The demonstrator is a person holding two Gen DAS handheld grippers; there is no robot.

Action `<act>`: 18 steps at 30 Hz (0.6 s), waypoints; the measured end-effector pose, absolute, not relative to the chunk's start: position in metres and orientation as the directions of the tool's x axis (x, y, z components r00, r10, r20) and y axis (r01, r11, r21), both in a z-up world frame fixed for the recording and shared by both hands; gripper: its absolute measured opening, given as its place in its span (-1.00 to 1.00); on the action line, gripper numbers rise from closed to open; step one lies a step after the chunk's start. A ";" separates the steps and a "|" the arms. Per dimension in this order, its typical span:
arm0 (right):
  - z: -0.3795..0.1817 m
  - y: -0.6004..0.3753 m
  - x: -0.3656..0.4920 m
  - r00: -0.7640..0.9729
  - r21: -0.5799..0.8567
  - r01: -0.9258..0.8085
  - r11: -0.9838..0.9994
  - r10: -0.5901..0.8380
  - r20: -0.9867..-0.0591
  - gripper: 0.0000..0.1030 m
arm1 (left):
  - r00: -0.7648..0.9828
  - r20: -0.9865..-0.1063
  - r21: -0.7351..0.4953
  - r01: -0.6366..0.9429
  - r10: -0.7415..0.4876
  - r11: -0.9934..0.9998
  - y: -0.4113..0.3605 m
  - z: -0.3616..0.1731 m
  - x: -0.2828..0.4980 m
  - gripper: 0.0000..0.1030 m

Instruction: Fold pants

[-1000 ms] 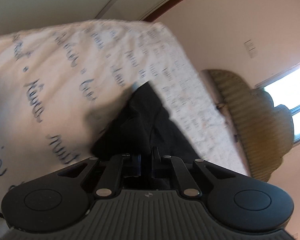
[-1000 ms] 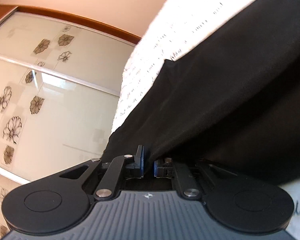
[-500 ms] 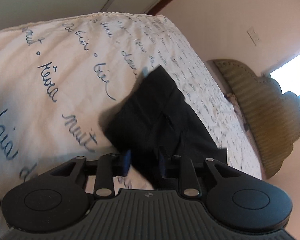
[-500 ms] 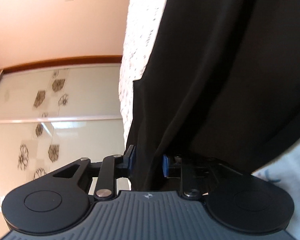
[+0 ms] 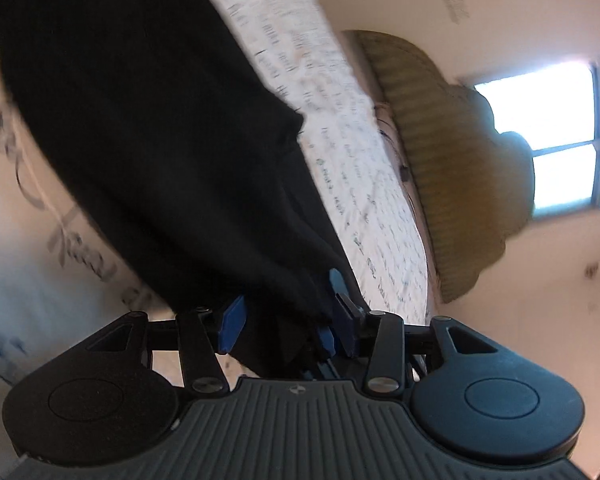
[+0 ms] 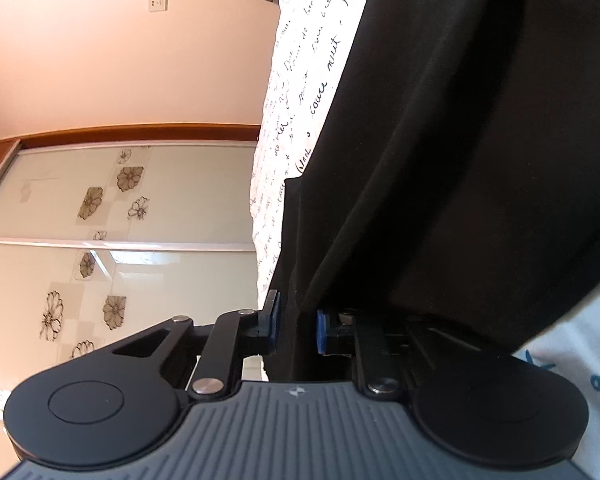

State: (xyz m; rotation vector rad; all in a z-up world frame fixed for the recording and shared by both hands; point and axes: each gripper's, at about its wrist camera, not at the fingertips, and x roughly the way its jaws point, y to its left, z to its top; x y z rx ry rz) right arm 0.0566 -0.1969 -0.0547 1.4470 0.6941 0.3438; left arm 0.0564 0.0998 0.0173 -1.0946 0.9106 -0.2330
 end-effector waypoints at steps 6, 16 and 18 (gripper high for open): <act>-0.056 -0.202 0.054 0.764 0.980 0.181 0.085 0.615 -0.195 -0.68 | 0.625 -0.567 -0.821 -0.373 -0.537 0.433 0.089 0.003 0.076 -0.01; -0.076 -0.240 0.040 0.821 0.965 0.249 -0.076 0.545 -0.169 -0.53 | 0.623 -0.566 -0.819 -0.346 -0.540 0.458 0.093 -0.002 0.081 -0.98; -0.072 -0.261 0.042 0.861 0.972 0.220 -0.084 0.486 -0.152 -0.52 | 0.616 -0.560 -0.822 -0.332 -0.554 0.463 0.097 -0.002 0.082 -0.98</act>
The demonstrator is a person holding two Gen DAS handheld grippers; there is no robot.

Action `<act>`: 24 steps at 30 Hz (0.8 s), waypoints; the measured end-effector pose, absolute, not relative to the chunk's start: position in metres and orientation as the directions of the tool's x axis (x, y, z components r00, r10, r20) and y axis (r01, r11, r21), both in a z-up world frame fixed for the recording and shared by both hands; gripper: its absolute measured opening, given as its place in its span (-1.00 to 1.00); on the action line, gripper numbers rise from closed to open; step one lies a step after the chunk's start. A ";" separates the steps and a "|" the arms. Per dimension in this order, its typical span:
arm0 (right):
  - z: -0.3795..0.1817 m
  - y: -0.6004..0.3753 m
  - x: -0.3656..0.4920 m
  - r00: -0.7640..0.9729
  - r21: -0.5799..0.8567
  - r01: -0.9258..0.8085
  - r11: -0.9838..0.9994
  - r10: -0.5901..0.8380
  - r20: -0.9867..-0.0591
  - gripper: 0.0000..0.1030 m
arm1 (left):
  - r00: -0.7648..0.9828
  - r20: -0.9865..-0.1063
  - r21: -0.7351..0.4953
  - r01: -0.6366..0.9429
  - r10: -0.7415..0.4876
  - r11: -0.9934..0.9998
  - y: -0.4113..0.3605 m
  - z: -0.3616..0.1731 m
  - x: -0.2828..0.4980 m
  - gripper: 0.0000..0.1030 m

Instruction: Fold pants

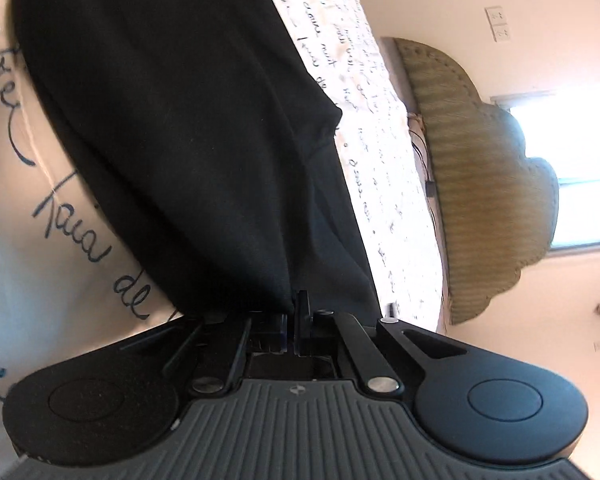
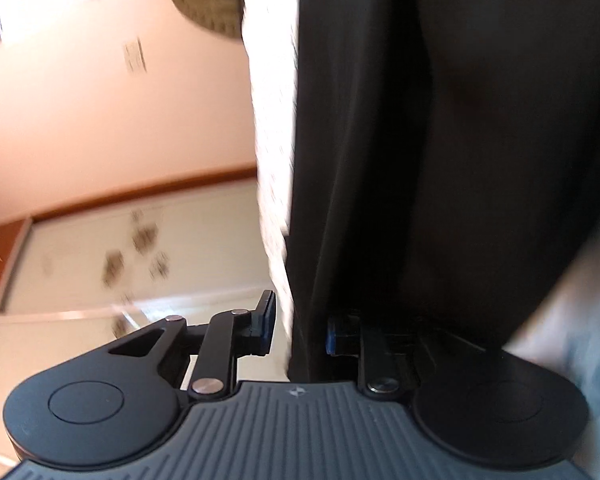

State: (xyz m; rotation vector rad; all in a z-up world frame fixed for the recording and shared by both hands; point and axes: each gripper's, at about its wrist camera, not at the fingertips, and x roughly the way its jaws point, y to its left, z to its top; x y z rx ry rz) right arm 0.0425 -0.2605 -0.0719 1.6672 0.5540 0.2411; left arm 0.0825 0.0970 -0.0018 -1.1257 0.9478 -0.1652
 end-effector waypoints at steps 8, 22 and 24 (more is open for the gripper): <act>-0.059 -0.378 0.016 0.985 0.982 0.153 -0.114 0.100 -0.141 0.03 | 0.579 -0.579 -0.812 -0.343 -0.574 0.472 0.091 -0.013 0.084 -0.98; -0.040 -0.435 -0.020 0.959 0.958 0.282 0.057 -0.051 -0.279 -0.96 | 0.547 -0.592 -0.805 -0.355 -0.592 0.476 0.093 -0.021 0.086 -0.95; -0.035 -0.435 -0.022 0.961 0.961 0.275 0.045 -0.042 -0.273 -0.96 | 0.544 -0.590 -0.806 -0.353 -0.596 0.476 0.094 -0.021 0.087 -0.94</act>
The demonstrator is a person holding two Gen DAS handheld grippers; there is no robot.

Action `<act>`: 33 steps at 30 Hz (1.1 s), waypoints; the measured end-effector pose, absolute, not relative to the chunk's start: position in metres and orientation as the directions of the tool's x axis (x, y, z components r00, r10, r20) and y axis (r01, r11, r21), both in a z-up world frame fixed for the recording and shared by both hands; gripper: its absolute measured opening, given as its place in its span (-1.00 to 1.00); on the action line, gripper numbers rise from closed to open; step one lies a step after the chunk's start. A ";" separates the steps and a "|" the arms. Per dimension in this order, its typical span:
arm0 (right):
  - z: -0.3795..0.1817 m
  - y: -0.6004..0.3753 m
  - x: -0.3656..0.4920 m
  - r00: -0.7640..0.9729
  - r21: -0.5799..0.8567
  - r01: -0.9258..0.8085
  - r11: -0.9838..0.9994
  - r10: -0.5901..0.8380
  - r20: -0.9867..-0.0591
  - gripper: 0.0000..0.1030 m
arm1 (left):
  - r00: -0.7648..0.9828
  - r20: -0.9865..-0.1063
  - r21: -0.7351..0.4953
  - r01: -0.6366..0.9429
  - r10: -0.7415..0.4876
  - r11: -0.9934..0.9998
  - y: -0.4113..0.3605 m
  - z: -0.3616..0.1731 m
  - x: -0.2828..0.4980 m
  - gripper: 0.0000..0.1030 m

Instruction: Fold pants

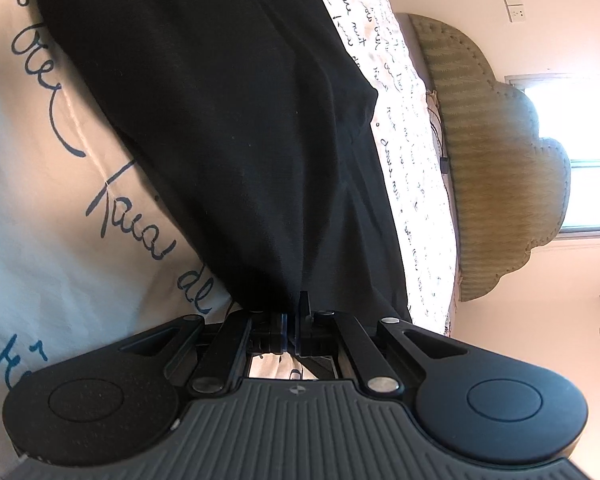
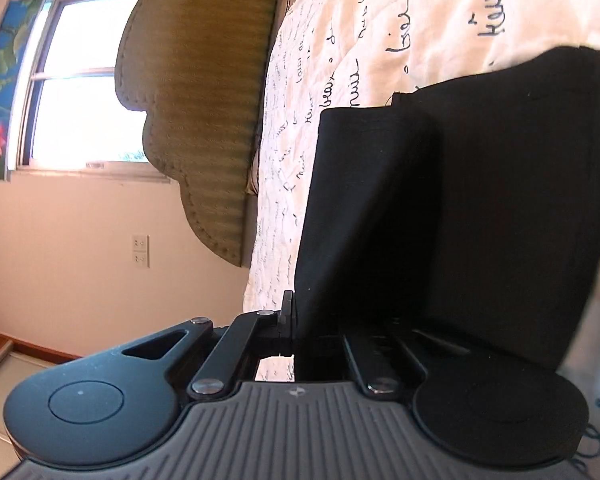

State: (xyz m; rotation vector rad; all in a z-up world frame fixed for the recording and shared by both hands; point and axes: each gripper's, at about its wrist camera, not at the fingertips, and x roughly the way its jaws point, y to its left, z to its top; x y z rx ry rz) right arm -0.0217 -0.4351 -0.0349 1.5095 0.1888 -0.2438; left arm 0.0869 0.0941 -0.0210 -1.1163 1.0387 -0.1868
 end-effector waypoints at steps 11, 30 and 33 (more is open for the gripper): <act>-0.061 -0.470 -0.097 0.903 0.903 0.428 0.034 0.028 -0.429 -0.94 | 0.518 -0.570 -0.821 -0.334 -0.638 0.462 0.097 -0.029 0.087 -0.79; -0.005 -0.522 -0.112 0.947 0.927 0.322 0.192 -0.051 -0.319 -0.89 | 0.526 -0.587 -0.807 -0.318 -0.615 0.498 0.093 -0.021 0.083 -0.79; -0.037 -0.527 -0.115 0.896 0.892 0.437 0.114 0.026 -0.442 -0.82 | 0.526 -0.588 -0.807 -0.324 -0.615 0.494 0.093 -0.022 0.083 -0.79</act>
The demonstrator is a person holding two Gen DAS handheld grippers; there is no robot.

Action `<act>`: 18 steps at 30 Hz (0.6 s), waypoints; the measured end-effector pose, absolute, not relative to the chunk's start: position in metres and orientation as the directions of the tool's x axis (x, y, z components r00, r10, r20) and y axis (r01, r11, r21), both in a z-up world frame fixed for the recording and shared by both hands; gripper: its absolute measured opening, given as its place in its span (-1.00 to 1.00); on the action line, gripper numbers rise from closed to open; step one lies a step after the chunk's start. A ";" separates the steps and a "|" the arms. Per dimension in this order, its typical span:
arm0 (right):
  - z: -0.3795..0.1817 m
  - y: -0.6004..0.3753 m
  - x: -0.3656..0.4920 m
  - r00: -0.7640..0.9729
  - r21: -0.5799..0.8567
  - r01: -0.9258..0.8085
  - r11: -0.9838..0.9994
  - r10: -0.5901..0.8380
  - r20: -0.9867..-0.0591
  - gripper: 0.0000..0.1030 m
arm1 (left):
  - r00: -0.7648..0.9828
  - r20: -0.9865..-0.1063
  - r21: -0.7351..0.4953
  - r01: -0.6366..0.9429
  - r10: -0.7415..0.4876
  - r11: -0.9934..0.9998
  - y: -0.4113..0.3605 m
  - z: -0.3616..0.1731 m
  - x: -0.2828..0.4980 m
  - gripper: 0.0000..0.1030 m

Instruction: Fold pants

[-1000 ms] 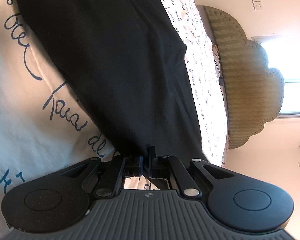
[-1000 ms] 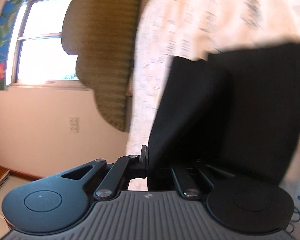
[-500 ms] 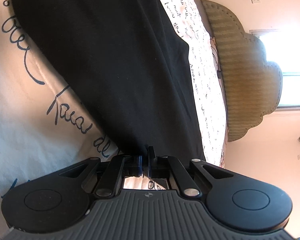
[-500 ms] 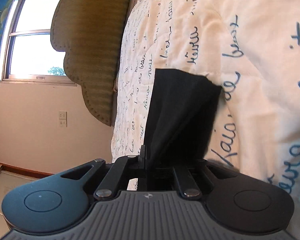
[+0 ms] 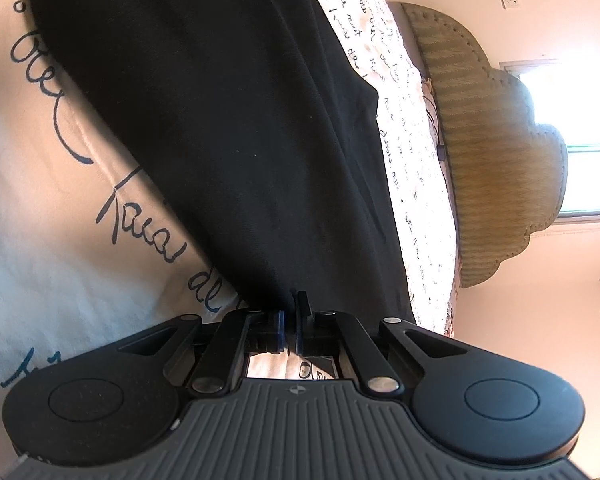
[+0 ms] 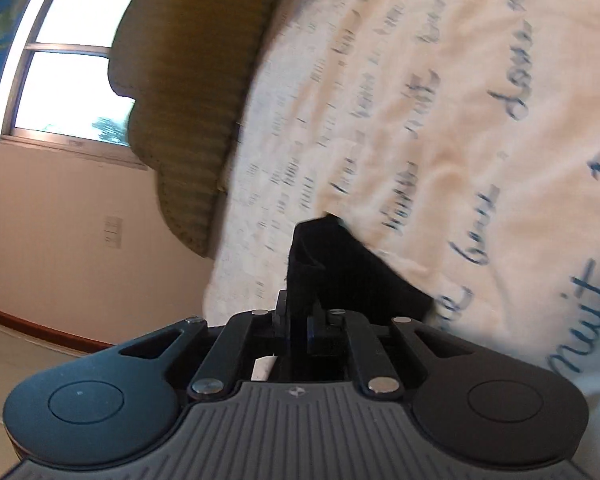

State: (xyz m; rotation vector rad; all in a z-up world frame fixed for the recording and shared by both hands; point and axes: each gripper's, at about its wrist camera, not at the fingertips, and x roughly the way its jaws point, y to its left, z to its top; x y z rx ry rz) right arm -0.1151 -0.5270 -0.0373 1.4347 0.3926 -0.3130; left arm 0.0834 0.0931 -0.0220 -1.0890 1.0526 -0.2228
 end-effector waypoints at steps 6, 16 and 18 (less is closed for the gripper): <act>-0.035 -0.528 -0.122 0.913 0.900 0.406 0.158 -0.027 -0.407 -0.82 | 0.518 -0.603 -0.795 -0.320 -0.607 0.516 0.092 -0.018 0.085 -0.79; -0.048 -0.536 -0.121 0.867 0.849 0.492 0.195 -0.021 -0.497 -0.89 | 0.532 -0.594 -0.800 -0.319 -0.603 0.508 0.090 -0.022 0.082 -0.78; -0.051 -0.537 -0.132 0.890 0.881 0.454 0.135 -0.012 -0.456 -0.89 | 0.527 -0.594 -0.800 -0.310 -0.608 0.513 0.091 -0.022 0.084 -0.77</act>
